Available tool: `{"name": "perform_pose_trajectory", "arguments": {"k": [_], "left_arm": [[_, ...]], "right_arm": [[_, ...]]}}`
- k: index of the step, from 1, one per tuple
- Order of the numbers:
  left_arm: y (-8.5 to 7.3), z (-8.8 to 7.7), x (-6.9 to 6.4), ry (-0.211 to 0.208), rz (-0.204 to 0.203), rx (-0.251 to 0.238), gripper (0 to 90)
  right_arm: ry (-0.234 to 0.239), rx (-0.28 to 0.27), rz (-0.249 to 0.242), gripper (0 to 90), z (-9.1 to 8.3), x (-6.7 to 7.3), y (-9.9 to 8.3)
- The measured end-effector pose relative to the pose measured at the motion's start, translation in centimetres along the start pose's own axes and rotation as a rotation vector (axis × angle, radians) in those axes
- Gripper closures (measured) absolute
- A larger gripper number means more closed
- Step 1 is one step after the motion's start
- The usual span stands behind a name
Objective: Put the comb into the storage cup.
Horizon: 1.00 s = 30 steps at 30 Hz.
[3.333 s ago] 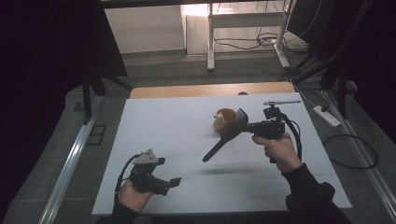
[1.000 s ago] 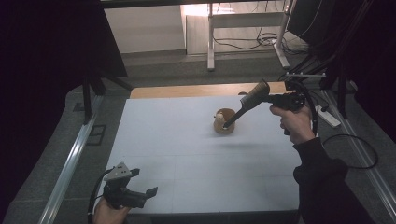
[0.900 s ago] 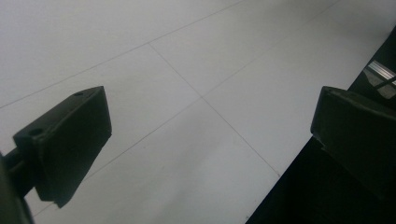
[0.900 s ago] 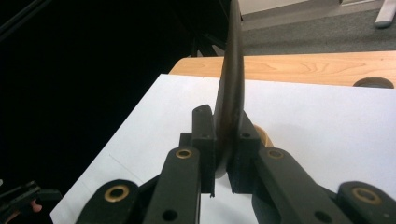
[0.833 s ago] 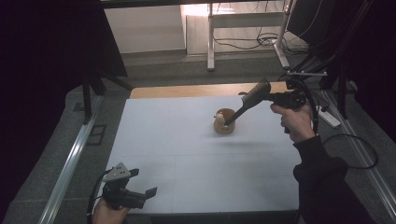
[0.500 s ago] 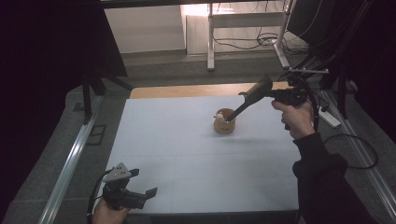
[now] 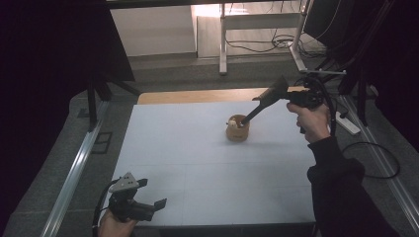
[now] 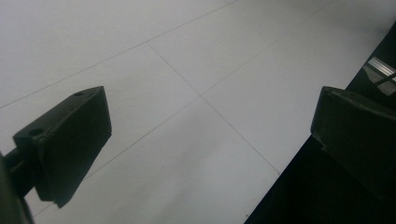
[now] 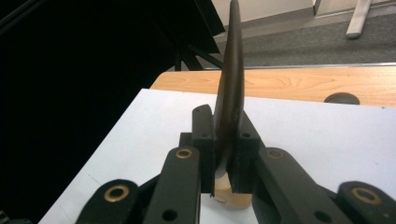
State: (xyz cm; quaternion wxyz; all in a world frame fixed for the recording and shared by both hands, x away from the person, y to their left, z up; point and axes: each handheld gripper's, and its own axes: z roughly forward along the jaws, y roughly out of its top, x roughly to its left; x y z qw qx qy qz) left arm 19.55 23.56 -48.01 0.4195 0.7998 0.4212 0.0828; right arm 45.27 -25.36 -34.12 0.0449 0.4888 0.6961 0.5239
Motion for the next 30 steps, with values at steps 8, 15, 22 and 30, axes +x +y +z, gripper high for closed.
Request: {"name": "perform_pose_trajectory", "arguments": {"k": [8, 15, 22, 30], "left_arm": [[0.0, 0.0, 0.0, -0.002, -0.003, -0.001, 0.0], [0.0, 0.0, 0.0, -0.002, -0.002, 0.001, 0.0], [0.0, 0.0, 0.0, -0.003, -0.003, 0.002, 0.0], [0.0, 0.0, 0.1, -0.004, -0.005, 0.004, 0.0]], "right_arm": [[-0.015, 0.003, -0.009, 83.9, 1.0, 0.0, -0.1], [-0.027, 0.014, -0.018, 83.9, 1.7, 0.0, -0.2], [-0.036, 0.017, -0.025, 83.9, 2.4, 0.1, -0.4], [-0.041, 0.032, -0.024, 83.9, 3.4, -0.1, -0.8]]}}
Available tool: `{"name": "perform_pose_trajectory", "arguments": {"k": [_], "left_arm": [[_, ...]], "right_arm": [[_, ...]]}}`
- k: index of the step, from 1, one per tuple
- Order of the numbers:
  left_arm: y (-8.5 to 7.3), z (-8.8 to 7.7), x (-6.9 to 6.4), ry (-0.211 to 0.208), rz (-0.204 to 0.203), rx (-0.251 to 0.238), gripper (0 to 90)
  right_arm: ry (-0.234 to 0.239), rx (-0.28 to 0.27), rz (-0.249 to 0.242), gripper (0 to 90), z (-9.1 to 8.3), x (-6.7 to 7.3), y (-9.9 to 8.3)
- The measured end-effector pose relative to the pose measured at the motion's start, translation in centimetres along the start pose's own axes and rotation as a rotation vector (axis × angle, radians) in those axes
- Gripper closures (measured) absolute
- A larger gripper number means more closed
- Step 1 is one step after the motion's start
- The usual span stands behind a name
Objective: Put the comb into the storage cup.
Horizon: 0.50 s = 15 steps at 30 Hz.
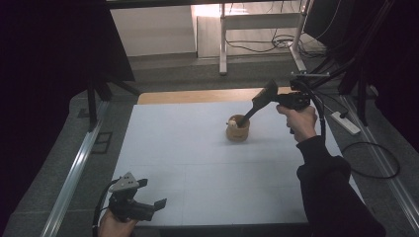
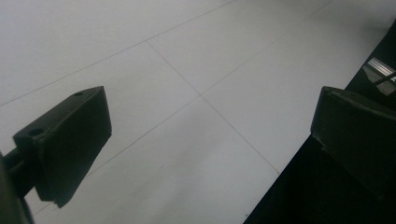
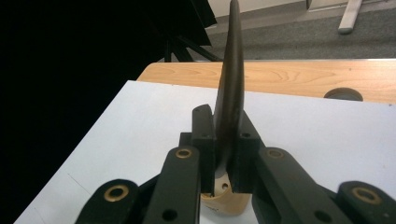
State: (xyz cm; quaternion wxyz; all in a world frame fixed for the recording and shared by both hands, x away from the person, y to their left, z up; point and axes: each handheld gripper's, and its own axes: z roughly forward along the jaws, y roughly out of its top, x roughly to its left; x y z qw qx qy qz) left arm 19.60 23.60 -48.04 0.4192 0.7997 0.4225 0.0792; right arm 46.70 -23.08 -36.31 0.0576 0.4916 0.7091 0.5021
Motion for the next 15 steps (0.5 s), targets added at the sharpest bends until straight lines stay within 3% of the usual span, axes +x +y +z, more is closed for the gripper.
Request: {"name": "perform_pose_trajectory", "arguments": {"k": [15], "left_arm": [[0.0, 0.0, 0.1, -0.002, -0.003, -0.001, 0.0]], "right_arm": [[0.016, 0.035, 0.025, 83.9, 2.0, -0.5, -1.2]]}}
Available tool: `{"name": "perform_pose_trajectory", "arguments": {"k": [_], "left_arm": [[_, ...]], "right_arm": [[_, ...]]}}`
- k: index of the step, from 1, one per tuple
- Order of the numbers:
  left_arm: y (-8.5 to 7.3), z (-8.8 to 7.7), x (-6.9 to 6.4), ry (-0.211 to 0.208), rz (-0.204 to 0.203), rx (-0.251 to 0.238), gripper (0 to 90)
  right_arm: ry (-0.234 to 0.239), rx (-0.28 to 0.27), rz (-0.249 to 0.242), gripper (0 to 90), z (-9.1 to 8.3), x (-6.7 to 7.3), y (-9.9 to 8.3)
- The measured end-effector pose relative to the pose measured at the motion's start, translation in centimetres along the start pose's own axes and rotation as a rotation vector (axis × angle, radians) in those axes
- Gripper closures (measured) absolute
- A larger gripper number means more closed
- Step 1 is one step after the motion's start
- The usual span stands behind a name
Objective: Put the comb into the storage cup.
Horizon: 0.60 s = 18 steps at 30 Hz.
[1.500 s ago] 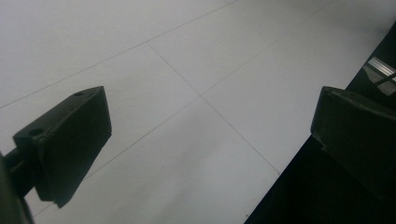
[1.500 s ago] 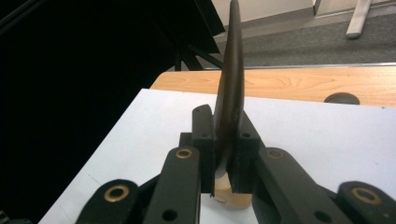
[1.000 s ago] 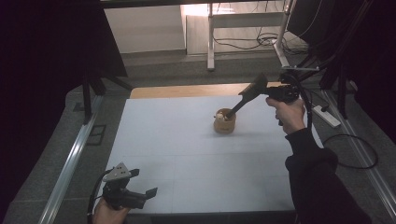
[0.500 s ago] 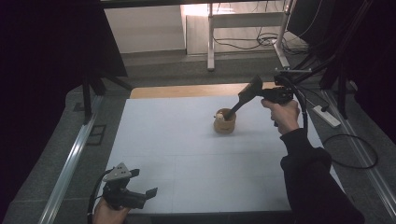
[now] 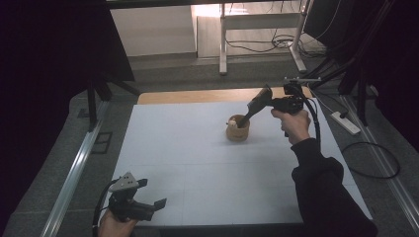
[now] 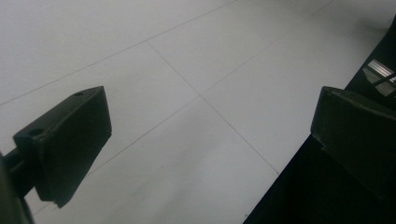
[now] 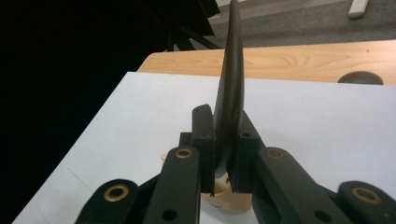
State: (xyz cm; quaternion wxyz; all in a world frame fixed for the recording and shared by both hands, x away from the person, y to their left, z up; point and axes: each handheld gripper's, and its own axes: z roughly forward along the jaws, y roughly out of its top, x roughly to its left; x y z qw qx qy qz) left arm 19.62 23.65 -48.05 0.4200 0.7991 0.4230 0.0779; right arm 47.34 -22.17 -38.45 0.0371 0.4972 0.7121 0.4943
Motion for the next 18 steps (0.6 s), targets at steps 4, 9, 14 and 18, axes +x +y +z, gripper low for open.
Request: {"name": "perform_pose_trajectory", "arguments": {"k": [4, 9, 14, 18], "left_arm": [[0.0, 0.0, 0.0, -0.001, -0.001, -0.001, 0.0], [0.0, 0.0, 0.0, -0.003, -0.002, -0.001, 0.0], [0.0, 0.0, 0.0, -0.003, -0.003, -0.002, 0.0], [0.0, 0.0, 0.0, -0.003, -0.004, -0.002, 0.0]], "right_arm": [[0.004, 0.010, 0.005, 83.9, 0.6, -0.1, -0.3], [0.009, 0.021, 0.014, 83.9, 1.3, -0.3, -0.8], [0.021, 0.026, 0.032, 83.9, 2.0, -0.6, -1.4], [0.031, 0.021, 0.050, 83.9, 2.0, -1.0, -1.4]]}}
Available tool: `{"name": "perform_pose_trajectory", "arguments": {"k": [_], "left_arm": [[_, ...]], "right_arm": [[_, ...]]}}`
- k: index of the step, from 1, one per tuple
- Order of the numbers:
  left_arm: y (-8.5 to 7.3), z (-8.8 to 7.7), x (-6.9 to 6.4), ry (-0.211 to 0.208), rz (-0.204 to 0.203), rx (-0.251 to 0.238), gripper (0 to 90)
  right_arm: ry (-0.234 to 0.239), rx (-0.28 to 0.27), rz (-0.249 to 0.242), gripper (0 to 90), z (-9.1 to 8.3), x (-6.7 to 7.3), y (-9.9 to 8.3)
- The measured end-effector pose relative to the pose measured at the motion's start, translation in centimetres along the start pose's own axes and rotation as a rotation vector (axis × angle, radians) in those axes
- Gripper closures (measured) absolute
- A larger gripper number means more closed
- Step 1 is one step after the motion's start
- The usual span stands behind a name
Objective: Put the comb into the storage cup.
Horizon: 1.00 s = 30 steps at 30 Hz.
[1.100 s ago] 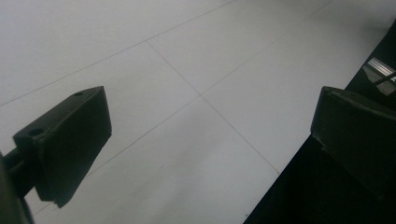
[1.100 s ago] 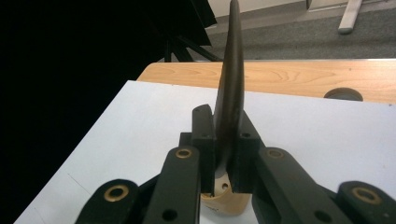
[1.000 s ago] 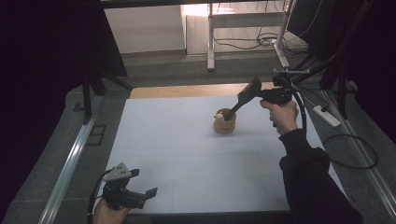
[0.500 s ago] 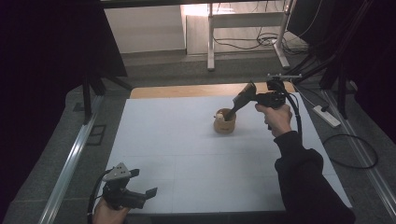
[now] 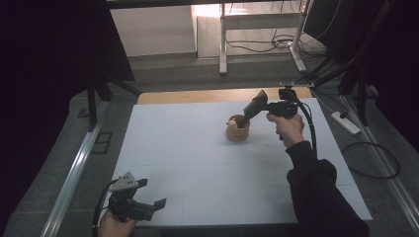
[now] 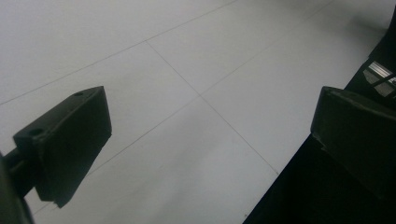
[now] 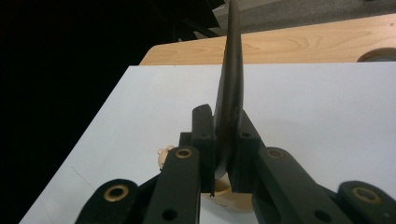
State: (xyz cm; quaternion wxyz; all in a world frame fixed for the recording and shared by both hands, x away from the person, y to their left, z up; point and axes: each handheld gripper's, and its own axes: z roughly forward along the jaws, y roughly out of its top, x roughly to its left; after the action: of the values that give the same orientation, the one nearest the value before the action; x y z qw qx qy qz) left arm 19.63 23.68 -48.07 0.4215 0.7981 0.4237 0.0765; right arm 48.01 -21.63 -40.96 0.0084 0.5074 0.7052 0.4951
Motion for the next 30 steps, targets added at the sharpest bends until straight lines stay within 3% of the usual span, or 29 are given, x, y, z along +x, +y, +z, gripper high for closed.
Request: {"name": "perform_pose_trajectory", "arguments": {"k": [7, 12, 21, 30], "left_arm": [[0.0, 0.0, 0.0, 0.002, 0.003, 0.002, 0.0], [0.0, 0.0, 0.0, 0.002, 0.002, 0.002, 0.0], [0.0, 0.0, 0.0, 0.000, -0.002, 0.000, 0.0], [0.0, 0.0, 0.0, -0.001, -0.004, 0.000, 0.0]], "right_arm": [[0.015, 0.001, 0.039, 83.4, -0.1, -0.8, -0.1], [-0.005, 0.022, 0.051, 78.8, 0.3, -1.4, -0.5], [-0.065, 0.027, 0.013, 69.5, 0.5, -1.5, -0.8], [-0.090, 0.032, -0.030, 60.1, 0.4, -1.3, -0.8]]}}
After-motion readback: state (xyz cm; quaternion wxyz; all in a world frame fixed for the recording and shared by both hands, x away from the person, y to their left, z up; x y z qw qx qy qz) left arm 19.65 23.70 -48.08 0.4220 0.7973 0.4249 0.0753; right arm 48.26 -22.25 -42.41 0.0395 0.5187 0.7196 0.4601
